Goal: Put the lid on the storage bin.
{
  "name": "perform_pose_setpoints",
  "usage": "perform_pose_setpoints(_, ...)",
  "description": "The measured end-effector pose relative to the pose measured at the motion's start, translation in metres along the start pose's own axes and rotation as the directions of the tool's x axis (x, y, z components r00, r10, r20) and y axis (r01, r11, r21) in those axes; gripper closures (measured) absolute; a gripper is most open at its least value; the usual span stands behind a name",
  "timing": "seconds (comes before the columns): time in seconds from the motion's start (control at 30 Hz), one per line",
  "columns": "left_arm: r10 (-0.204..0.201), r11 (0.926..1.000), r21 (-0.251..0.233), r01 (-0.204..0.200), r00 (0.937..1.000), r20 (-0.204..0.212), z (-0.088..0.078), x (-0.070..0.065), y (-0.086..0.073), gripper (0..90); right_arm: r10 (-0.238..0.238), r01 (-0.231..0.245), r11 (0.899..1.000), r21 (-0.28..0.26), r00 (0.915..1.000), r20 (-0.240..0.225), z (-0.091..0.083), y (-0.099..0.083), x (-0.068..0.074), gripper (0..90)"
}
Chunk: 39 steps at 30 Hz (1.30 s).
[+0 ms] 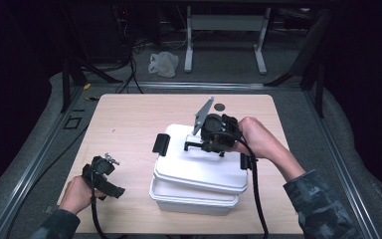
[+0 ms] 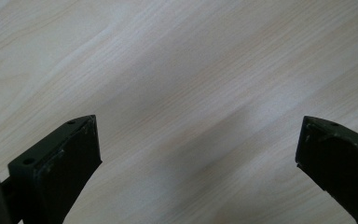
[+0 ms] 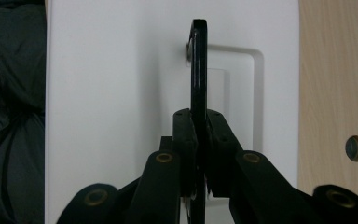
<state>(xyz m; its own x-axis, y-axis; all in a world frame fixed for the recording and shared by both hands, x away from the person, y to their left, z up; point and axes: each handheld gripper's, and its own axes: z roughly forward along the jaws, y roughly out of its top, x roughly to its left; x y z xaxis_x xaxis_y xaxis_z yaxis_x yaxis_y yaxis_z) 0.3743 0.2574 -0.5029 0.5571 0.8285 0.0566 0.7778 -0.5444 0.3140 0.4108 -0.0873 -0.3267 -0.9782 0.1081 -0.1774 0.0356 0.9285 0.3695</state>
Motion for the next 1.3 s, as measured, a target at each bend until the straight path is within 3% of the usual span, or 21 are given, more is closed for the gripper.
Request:
perform_pose_setpoints(0.17,0.002,1.0,0.003,-0.002,1.0,0.001,0.001,0.0,0.0,0.0,-0.046,0.047,0.998,0.03,0.9985,-0.028,0.015,0.011,0.013,84.7)
perform_pose_setpoints(0.47,0.007,1.0,0.002,-0.007,1.0,0.0,0.001,-0.001,0.001,0.0,-0.071,0.073,0.996,0.055,0.9969,-0.035,0.029,0.015,0.023,84.6)
perform_pose_setpoints(1.1,0.02,0.9998,0.007,-0.02,0.9998,0.002,0.001,-0.002,0.001,0.0,-0.021,0.021,0.998,0.057,0.9998,0.001,0.043,0.01,0.03,82.3)
perform_pose_setpoints(1.2,0.016,0.9999,0.004,-0.016,0.9999,0.003,0.001,-0.003,0.001,0.0,-0.005,0.004,0.999,0.05,0.9999,0.01,0.042,0.008,0.029,73.0)
perform_pose_setpoints(1.27,0.016,0.9999,0.005,-0.016,0.9999,0.004,0.001,-0.002,0.001,0.0,0.003,-0.004,0.999,0.041,1.0,0.007,0.039,0.007,0.028,60.1)
perform_pose_setpoints(1.3,0.018,0.9998,0.007,-0.018,0.9998,0.003,0.001,-0.002,0.001,0.0,0.012,-0.013,0.999,0.039,0.9999,0.006,0.038,0.007,0.027,57.6)
